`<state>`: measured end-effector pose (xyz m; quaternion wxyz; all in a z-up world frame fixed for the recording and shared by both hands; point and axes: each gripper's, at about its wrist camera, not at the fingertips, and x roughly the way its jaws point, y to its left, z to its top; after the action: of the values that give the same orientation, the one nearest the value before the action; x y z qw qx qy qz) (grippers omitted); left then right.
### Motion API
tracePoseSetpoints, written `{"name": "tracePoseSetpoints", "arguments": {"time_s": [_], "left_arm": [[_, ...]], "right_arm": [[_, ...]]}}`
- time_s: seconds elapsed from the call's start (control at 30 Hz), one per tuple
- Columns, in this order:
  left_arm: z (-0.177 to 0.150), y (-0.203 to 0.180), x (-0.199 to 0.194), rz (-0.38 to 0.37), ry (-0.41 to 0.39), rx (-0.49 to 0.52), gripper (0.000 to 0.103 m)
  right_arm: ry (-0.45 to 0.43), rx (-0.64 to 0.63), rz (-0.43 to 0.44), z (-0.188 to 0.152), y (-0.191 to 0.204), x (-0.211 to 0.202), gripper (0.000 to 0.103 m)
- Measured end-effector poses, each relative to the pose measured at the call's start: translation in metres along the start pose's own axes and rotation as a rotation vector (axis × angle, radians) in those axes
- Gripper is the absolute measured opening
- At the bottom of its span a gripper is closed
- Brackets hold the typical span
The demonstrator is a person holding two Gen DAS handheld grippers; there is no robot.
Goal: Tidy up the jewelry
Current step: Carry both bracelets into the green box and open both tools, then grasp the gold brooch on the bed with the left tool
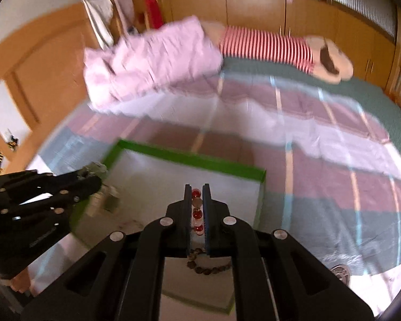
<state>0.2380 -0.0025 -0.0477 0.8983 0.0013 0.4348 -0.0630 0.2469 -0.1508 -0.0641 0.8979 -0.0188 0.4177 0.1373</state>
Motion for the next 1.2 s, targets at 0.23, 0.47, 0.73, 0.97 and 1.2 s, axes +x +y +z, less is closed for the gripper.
{"name": "tracePoseSetpoints", "arguments": {"time_s": [0.23,0.47,0.73,0.97,1.2], "left_arm": [[-0.022,0.006,0.064,0.016,0.127,0.007,0.021],[-0.038,0.004,0.027,0.017,0.085,0.049,0.044],[-0.111,0.006,-0.031,0.032,0.055,0.103,0.054],[-0.177,0.010,-0.030,0.061,0.160,0.070,0.060],[-0.214,0.016,-0.042,0.061,0.185,0.047,0.066]], "right_arm": [[0.095,0.015,-0.048,-0.017,-0.004,0.050,0.020],[0.015,0.068,0.087,-0.031,-0.014,-0.014,0.044],[0.031,-0.024,0.171,-0.106,0.000,-0.067,0.044],[0.187,-0.098,0.209,-0.163,0.050,-0.016,0.055],[0.203,-0.218,0.256,-0.176,0.091,-0.013,0.076]]}}
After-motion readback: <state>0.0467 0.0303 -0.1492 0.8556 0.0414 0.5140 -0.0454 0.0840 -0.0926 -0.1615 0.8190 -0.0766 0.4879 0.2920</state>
